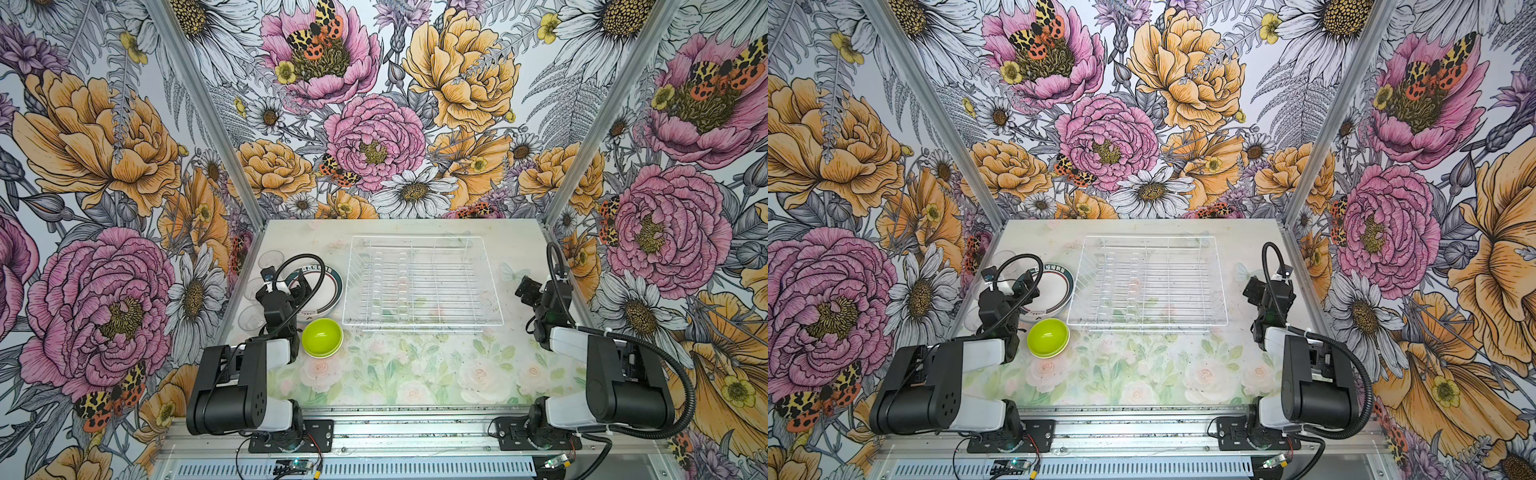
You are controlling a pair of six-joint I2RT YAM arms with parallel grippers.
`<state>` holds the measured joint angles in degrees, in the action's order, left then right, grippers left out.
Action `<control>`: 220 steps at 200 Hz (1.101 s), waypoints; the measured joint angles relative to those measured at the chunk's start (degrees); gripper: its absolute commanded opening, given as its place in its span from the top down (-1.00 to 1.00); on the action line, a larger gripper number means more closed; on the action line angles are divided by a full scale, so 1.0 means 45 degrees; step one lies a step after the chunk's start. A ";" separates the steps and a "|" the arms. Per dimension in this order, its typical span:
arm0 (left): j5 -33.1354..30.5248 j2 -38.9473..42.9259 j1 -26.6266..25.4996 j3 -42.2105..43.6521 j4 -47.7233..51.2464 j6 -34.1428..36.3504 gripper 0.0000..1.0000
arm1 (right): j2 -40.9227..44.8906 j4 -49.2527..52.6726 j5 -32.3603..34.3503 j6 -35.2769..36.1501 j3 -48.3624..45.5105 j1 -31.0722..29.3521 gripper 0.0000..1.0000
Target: Unload the mixed dishes from the dish rack
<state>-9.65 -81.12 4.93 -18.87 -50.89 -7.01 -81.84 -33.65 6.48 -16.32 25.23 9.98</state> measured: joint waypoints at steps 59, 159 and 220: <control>0.0617 -0.1588 -0.0325 0.0359 -0.1656 0.0593 -0.97 | -0.0724 -0.1137 -0.0350 0.1885 0.0019 -0.1826 -0.95; 0.1282 -0.1744 -0.0845 -0.0335 -0.0835 0.1370 -0.97 | -0.1175 -0.2730 -0.0398 0.2555 -0.0471 -0.1967 -0.99; 0.1239 -0.1744 -0.0845 -0.0335 -0.0670 0.1365 -0.97 | -0.1175 -0.2783 -0.0398 0.2555 -0.0481 -0.1967 -0.99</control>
<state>-4.08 -88.97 1.13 -20.38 -53.91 -0.86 -87.13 -46.17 4.69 -4.82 23.07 1.13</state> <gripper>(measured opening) 0.986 0.995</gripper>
